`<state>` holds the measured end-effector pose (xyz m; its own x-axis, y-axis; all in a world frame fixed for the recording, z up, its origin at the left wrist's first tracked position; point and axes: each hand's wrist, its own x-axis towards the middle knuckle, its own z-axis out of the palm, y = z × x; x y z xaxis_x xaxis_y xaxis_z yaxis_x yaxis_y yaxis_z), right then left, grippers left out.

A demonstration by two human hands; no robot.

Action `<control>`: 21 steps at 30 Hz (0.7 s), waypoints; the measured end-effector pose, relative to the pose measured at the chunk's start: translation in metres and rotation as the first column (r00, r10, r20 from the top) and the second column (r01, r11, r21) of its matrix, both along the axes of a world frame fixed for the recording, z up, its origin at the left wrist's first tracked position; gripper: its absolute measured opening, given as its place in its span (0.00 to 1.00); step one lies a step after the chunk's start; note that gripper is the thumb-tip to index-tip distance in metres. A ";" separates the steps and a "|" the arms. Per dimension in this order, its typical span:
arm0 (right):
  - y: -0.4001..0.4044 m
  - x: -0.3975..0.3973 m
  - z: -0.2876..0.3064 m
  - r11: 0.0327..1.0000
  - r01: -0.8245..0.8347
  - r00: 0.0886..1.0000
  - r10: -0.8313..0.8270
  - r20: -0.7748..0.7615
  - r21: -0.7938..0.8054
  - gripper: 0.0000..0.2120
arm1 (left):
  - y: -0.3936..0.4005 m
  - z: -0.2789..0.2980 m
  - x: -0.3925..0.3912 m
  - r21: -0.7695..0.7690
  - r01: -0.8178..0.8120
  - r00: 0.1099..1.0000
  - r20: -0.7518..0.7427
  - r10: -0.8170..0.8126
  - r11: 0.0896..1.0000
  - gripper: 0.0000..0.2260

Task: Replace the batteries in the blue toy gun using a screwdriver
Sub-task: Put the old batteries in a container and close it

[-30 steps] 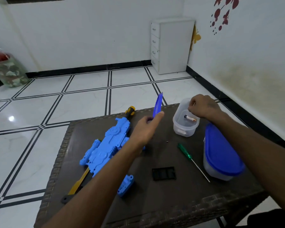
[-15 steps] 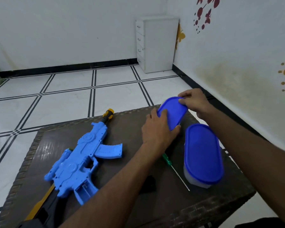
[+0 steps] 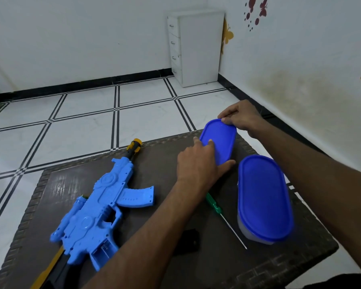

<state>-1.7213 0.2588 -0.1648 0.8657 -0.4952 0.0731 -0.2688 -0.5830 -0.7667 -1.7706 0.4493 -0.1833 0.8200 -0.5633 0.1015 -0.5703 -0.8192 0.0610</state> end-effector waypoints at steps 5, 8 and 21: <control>0.000 0.004 -0.001 0.998 -0.020 0.997 0.017 -0.070 -0.055 0.06 | 0.002 -0.002 -0.001 0.000 0.036 0.999 -0.028 -0.036 0.999 0.37; -0.005 0.006 -0.004 0.990 -0.015 0.988 0.037 -0.151 0.143 0.05 | 0.004 -0.002 0.001 -0.018 0.038 0.998 -0.048 -0.039 0.999 0.35; -0.008 0.018 0.007 0.931 0.112 0.942 0.012 -0.336 0.347 0.02 | 0.005 -0.008 0.010 -0.054 0.055 0.995 -0.076 -0.059 0.997 0.36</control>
<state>-1.7028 0.2503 -0.1573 0.7831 -0.4770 -0.3990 -0.5615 -0.2667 -0.7833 -1.7607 0.4543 -0.1916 0.7930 -0.6052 0.0696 -0.6082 -0.7798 0.1484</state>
